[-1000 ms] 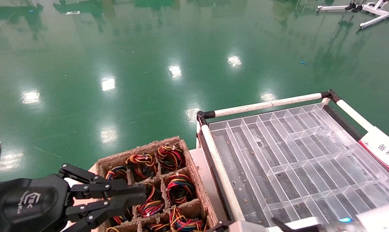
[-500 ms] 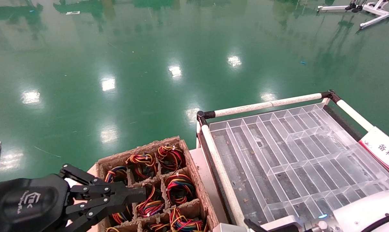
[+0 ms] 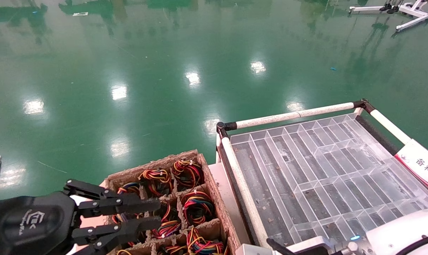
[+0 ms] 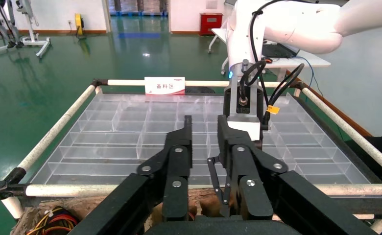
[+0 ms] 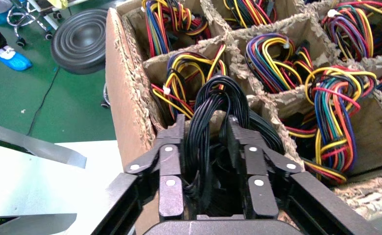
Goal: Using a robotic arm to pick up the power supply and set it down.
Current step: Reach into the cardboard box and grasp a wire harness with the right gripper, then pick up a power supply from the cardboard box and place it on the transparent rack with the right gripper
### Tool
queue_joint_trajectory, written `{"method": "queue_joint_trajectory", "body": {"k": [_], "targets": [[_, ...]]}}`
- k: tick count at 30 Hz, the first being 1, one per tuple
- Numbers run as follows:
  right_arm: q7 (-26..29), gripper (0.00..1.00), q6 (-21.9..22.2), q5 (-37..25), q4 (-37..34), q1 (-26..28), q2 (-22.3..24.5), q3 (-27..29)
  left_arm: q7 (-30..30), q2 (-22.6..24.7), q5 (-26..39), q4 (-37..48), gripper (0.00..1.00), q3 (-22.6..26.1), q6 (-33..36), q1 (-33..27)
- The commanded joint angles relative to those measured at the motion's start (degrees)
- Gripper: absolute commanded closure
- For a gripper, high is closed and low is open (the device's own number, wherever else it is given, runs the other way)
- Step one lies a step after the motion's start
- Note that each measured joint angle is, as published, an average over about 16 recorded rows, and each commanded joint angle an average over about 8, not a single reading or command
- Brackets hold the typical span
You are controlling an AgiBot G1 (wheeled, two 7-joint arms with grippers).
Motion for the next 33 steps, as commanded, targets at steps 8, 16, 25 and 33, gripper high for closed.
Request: {"method": "queue_joint_trajectory", "body": {"k": [8, 16, 25, 33], "targets": [[-0.7, 1.00, 0.4, 3.7, -0.2, -1.3, 2.3, 1.8, 0.0, 0.0, 0.0, 0.0, 0.00, 0.0, 0.0, 0.0], [-3.7, 1.00, 1.1, 14.0, -1.5, -4.6, 6.4, 7.2, 0.0, 0.0, 0.0, 0.0, 0.00, 0.0, 0.0, 0.0], [-8.7, 1.00, -0.4, 27.4, -6.6, -4.9, 9.2, 14.7, 0.0, 0.0, 0.0, 0.0, 0.00, 0.0, 0.0, 0.0], [-10.5, 1.00, -2.4, 32.8, -14.8, 3.6, 7.3, 18.3, 0.0, 0.0, 0.0, 0.0, 0.00, 0.0, 0.0, 0.0]]}}
